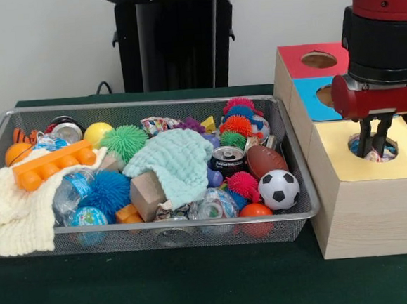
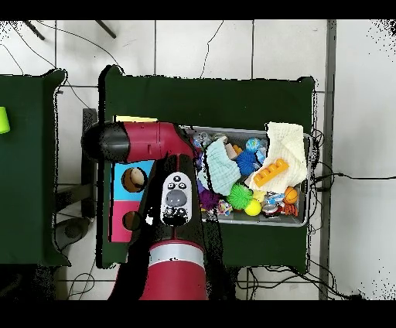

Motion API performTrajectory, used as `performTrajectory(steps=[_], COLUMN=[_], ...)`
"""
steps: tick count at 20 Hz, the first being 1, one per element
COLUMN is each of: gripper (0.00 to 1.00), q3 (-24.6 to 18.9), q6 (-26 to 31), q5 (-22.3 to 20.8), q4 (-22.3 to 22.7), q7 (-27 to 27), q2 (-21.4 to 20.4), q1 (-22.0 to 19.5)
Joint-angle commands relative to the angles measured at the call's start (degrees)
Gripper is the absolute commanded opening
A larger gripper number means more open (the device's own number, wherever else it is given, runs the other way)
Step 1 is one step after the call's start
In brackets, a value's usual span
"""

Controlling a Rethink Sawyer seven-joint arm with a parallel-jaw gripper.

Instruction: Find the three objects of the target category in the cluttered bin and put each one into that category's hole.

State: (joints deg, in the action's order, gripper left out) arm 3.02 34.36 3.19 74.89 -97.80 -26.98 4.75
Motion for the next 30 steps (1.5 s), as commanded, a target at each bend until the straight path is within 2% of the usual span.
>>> performTrajectory(steps=[1, 7, 8, 11, 15, 20, 30], gripper=[0.00, 0.00, 1.00, 1.00, 1.00, 1.00, 1.00], q3=[-1.2, -0.9, -1.2, -2.2, 0.7, 0.3, 0.4], q6=[-0.3, -0.8, -2.1, -3.3, -2.8, -2.5, -0.8], q5=[-1.3, -2.0, -2.0, -1.7, -3.5, -3.3, -2.5], q4=[3.1, 2.4, 2.8, 3.3, 2.4, 2.4, 4.3], q7=[-5.7, -5.4, -5.3, -5.0, -6.5, -7.1, -7.5], q2=[-3.2, -2.6, -2.8, -2.9, -3.1, -2.6, -5.3], q1=[-2.5, -2.2, -2.5, -3.2, -0.6, -0.7, -0.8])
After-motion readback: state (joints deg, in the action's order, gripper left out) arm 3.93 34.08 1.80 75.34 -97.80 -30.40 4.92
